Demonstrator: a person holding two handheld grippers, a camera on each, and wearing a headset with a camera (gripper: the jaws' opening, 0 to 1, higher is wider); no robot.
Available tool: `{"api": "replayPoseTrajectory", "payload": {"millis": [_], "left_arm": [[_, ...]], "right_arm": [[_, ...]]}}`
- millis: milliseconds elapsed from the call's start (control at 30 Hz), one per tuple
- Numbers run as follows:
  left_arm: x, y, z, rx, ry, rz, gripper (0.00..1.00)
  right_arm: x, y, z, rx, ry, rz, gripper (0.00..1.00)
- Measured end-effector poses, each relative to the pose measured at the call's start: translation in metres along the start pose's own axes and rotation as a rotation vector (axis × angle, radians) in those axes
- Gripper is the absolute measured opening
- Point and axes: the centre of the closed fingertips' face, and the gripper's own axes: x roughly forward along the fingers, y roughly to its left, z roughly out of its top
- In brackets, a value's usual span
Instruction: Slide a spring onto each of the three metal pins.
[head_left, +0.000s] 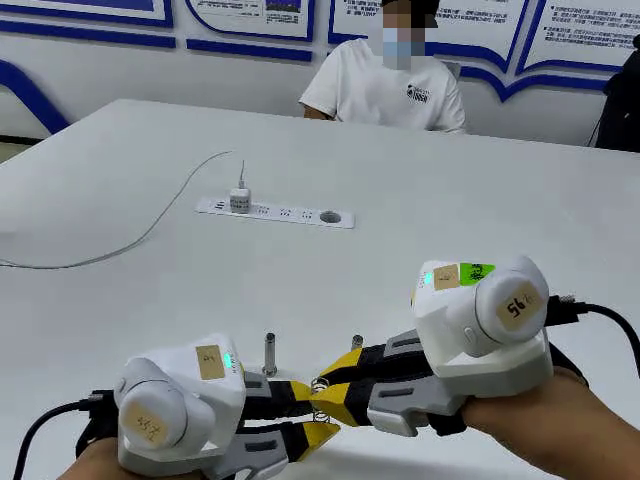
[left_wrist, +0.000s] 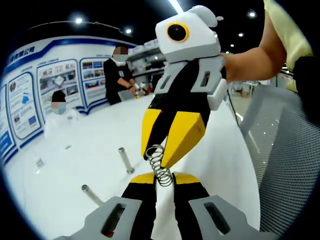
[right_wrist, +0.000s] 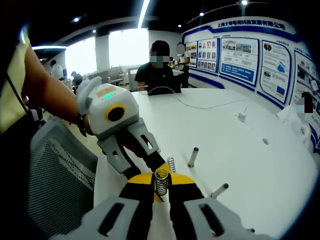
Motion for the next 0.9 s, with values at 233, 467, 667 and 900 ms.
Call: {"api": "replayPoseTrajectory", "payload": {"millis": [233, 467, 667, 900], "left_arm": [[0.0, -0.001, 0.001, 0.0, 0.003, -0.005, 0.12], [-0.001, 0.0, 0.003, -0.012, -0.006, -0.001, 0.14], [-0.002, 0.002, 0.002, -0.029, -0.004, 0.012, 0.22], [-0.008, 0.008, 0.0, -0.054, -0.009, 0.038, 0.27]], "right_arm": [[0.0, 0.0, 0.0, -0.011, -0.005, -0.001, 0.12], [-0.002, -0.001, 0.003, -0.004, -0.021, -0.009, 0.12], [-0.005, -0.006, 0.007, 0.003, -0.039, -0.025, 0.12], [-0.011, -0.015, 0.009, 0.012, -0.056, -0.051, 0.12]]}}
